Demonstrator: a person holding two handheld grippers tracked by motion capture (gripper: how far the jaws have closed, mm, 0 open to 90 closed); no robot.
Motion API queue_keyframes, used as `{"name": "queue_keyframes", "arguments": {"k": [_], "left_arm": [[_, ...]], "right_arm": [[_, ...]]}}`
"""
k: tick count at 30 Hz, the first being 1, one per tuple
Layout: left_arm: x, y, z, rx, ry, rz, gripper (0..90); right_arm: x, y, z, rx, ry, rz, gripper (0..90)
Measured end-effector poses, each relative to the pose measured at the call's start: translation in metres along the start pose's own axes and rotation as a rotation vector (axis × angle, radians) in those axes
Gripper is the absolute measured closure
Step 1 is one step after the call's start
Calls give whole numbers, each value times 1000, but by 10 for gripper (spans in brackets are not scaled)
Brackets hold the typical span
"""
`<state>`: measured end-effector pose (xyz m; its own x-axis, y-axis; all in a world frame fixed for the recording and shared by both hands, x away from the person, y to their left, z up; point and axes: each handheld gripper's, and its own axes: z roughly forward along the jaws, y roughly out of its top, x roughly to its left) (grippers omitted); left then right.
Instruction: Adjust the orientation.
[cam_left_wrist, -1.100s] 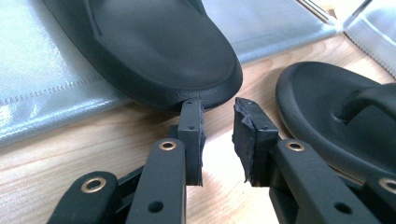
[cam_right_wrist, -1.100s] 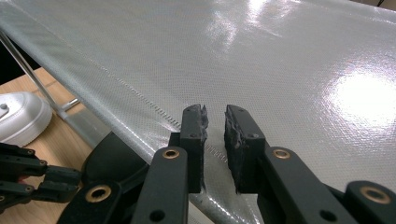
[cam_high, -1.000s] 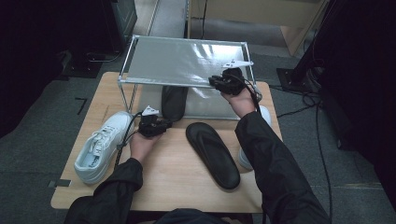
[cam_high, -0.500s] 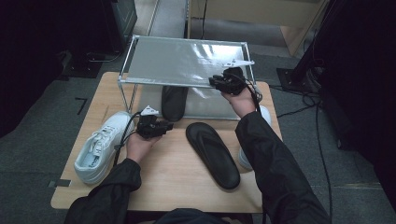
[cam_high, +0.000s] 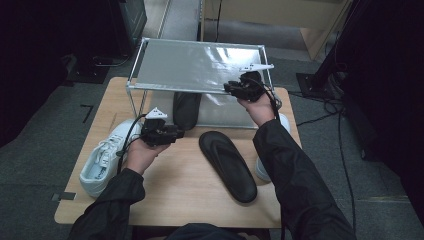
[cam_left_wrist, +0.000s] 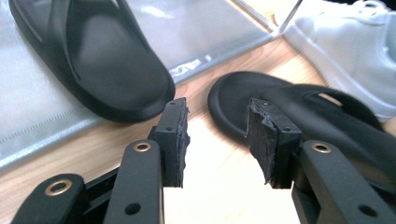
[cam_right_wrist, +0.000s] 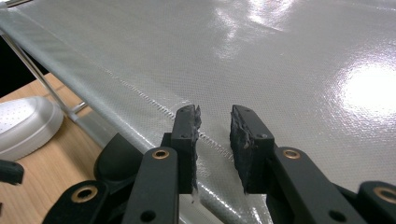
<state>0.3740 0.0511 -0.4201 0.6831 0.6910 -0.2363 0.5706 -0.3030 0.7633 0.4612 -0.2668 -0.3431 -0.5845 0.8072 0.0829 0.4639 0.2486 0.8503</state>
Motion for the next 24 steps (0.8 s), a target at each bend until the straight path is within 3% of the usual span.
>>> {"name": "queue_keyframes", "arguments": {"k": [6, 13, 16, 24], "left_arm": [[2, 13, -14, 1, -16, 2, 560], [3, 33, -29, -12, -38, 7, 550], [3, 41, -36, -17, -40, 20, 549], [8, 62, -51, -29, -43, 58, 547]], "right_arm": [[2, 1, -6, 9, 31, 19, 684], [10, 3, -19, 20, 71, 10, 671], [15, -1, -25, -19, 88, 6, 664], [29, -11, -40, -45, 122, -40, 634]]}}
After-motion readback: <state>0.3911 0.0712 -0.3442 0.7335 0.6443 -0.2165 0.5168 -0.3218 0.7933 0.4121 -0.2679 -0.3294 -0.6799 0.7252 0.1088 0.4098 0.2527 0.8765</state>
